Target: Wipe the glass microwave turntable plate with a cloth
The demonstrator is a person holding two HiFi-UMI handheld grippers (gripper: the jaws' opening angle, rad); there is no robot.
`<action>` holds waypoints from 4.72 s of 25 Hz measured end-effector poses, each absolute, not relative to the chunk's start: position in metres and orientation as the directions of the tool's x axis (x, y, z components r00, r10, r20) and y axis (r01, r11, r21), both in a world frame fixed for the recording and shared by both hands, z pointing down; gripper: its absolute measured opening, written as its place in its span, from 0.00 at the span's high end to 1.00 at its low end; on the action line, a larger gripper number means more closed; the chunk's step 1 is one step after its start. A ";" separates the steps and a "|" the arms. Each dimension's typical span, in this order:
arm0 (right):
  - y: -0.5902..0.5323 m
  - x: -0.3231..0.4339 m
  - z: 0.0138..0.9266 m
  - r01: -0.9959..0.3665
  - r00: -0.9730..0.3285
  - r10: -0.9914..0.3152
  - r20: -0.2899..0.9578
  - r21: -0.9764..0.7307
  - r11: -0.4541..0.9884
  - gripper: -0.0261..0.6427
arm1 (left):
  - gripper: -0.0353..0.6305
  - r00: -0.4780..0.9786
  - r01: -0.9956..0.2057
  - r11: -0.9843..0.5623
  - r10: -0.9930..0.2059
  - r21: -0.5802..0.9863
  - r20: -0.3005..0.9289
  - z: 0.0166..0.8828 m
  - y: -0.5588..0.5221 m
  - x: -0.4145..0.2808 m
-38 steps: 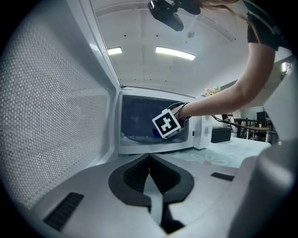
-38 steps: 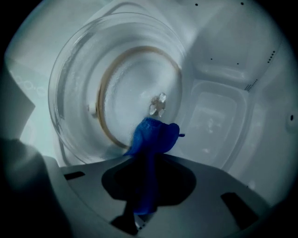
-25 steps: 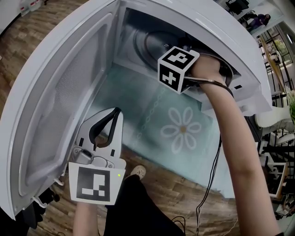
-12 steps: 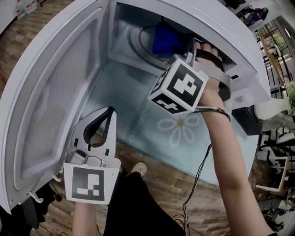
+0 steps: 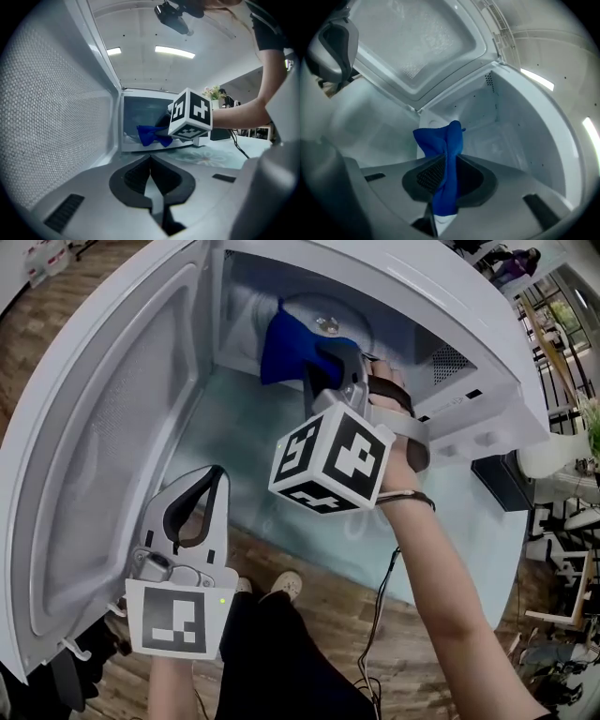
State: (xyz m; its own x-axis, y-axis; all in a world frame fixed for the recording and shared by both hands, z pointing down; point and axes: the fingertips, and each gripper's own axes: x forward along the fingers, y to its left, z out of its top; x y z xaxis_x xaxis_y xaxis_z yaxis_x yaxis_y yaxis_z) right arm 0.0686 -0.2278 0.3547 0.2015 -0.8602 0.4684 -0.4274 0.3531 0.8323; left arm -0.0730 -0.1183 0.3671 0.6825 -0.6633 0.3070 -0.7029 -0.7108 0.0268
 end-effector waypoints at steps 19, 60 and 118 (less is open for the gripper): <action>-0.235 0.117 0.371 -0.195 0.407 -0.777 0.481 0.876 0.440 0.88 | 0.94 0.695 -0.689 -0.724 -0.648 0.032 0.312 0.371 -0.120 -0.065; -0.179 0.177 0.379 0.231 0.707 -0.538 0.459 0.570 0.789 0.88 | 0.94 0.694 -0.689 -0.725 -0.653 0.016 0.303 0.349 -0.098 -0.082; 0.167 0.295 0.186 -0.833 0.542 -0.831 0.121 -0.055 -0.551 0.87 | 0.94 0.881 -0.426 -0.905 -0.414 0.004 0.230 0.191 -0.029 0.103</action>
State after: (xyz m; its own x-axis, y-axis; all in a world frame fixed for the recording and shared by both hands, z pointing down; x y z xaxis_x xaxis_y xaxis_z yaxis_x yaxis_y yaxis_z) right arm 0.2953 0.1675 0.1864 0.5422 -0.8315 0.1212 -0.8327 -0.5510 -0.0550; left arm 0.1028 -0.0293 0.1909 0.8807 -0.4138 0.2303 -0.4261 -0.9047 0.0038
